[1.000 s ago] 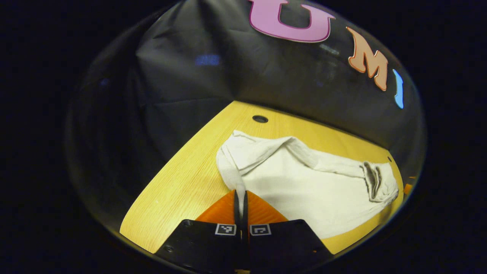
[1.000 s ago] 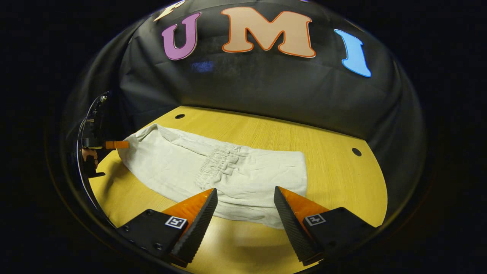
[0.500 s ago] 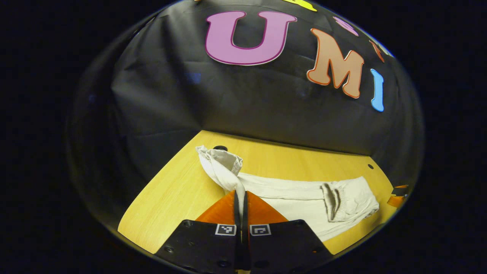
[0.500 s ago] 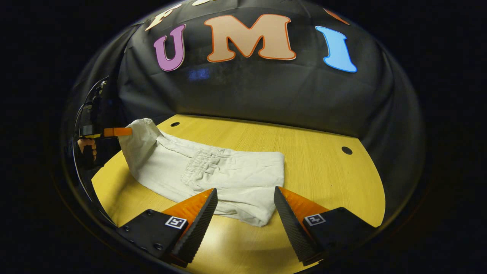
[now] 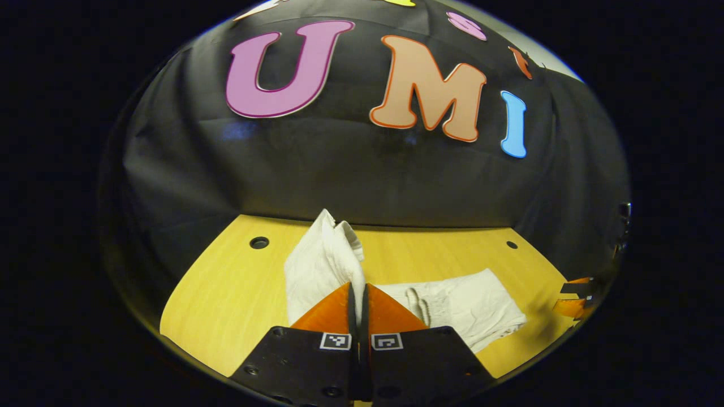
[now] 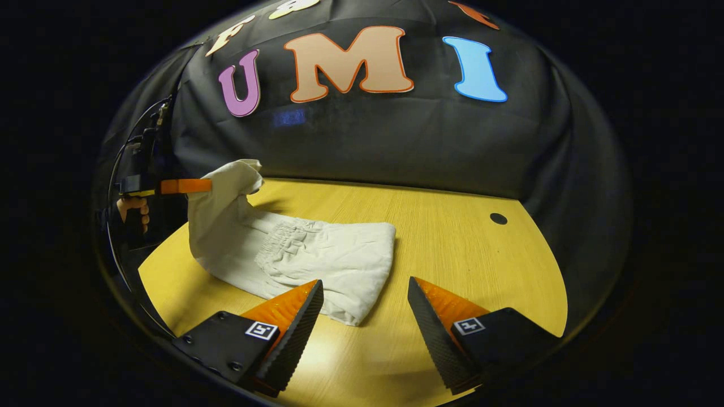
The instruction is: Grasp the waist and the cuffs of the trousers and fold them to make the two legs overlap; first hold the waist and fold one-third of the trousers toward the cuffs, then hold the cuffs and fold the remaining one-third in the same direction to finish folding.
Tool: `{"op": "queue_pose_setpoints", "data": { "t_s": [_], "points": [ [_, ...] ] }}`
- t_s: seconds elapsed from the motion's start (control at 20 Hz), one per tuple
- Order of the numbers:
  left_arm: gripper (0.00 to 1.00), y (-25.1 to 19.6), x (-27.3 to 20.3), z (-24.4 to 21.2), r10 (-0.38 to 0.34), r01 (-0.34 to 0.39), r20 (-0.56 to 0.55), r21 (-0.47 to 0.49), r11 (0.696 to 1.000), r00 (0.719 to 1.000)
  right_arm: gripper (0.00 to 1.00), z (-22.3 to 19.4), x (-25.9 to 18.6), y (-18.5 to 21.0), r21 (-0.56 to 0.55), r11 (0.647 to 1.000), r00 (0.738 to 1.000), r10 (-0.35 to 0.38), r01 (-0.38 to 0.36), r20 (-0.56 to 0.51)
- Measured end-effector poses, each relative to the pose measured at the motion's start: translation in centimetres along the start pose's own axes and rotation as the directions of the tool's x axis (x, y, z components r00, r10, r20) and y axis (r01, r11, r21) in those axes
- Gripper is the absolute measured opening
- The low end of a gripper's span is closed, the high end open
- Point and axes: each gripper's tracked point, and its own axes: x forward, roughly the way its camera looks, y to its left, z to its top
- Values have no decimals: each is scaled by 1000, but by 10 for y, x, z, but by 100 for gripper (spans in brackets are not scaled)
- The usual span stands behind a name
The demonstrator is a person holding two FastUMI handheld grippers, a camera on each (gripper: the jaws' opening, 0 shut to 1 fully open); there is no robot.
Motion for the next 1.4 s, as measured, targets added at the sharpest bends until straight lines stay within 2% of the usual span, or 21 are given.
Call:
{"op": "queue_pose_setpoints", "data": {
  "t_s": [0.05, 0.1, 0.15, 0.2, 0.45, 0.5, 0.55, 0.6, 0.8, 1.0, 1.05, 1.25, 1.3, 1.35, 1.4],
  "points": [
    [0, -13, 1, 2, -18, 18, -2, 8, 1000, 1000, 92, 0, -4, -4, 4, 1000, 1000, -2, 2, 5],
    [0, -34, 7, 4, -47, 48, -4, 29, 998, 999, 96, -2, -7, -10, 8, 1000, 1000, -4, 4, 9],
    [0, -52, 13, 7, -72, 72, -6, 42, 997, 997, 92, -4, -12, -16, 11, 1000, 1000, -8, 8, 12],
    [0, -65, 16, 8, -88, 88, -7, 52, 995, 996, 96, -6, -15, -21, 11, 1000, 1000, -11, 11, 13],
    [0, -126, 33, 11, -156, 156, -11, 83, 984, 988, 96, -16, -31, -44, 19, 999, 999, -30, 29, 15],
    [0, -138, 37, 11, -170, 170, -11, 88, 982, 985, 92, -18, -33, -50, 23, 999, 999, -34, 34, 16],
    [0, -150, 41, 12, -184, 184, -10, 90, 979, 983, 92, -18, -36, -55, 27, 999, 999, -38, 38, 18],
    [0, -164, 43, 11, -201, 201, -11, 93, 975, 980, 96, -20, -38, -61, 31, 999, 999, -43, 42, 17],
    [0, -210, 49, -8, -250, 254, -52, 93, 963, 967, 96, -25, -46, -79, 36, 998, 998, -54, 53, 18],
    [0, -231, 54, -45, -241, 249, -105, 70, 966, 965, 96, -29, -50, -88, 43, 998, 999, -46, 45, 16],
    [0, -234, 52, -58, -246, 255, -125, 66, 965, 961, 92, -31, -50, -88, 43, 998, 999, -40, 40, 16],
    [1, -244, 40, -91, -261, 275, -164, 70, 959, 951, 92, -32, -47, -83, 40, 999, 1000, -18, 17, 12],
    [5, -247, 34, -95, -277, 290, -161, 64, 955, 947, 96, -30, -46, -79, 43, 999, 1000, -10, 9, 15],
    [7, -249, 28, -96, -291, 303, -153, 62, 951, 944, 96, -28, -45, -76, 46, 999, 1000, -6, 5, 22],
    [16, -251, 20, -92, -312, 322, -134, 58, 945, 941, 97, -24, -44, -72, 50, 999, 999, -3, 2, 32]
  ]
}}
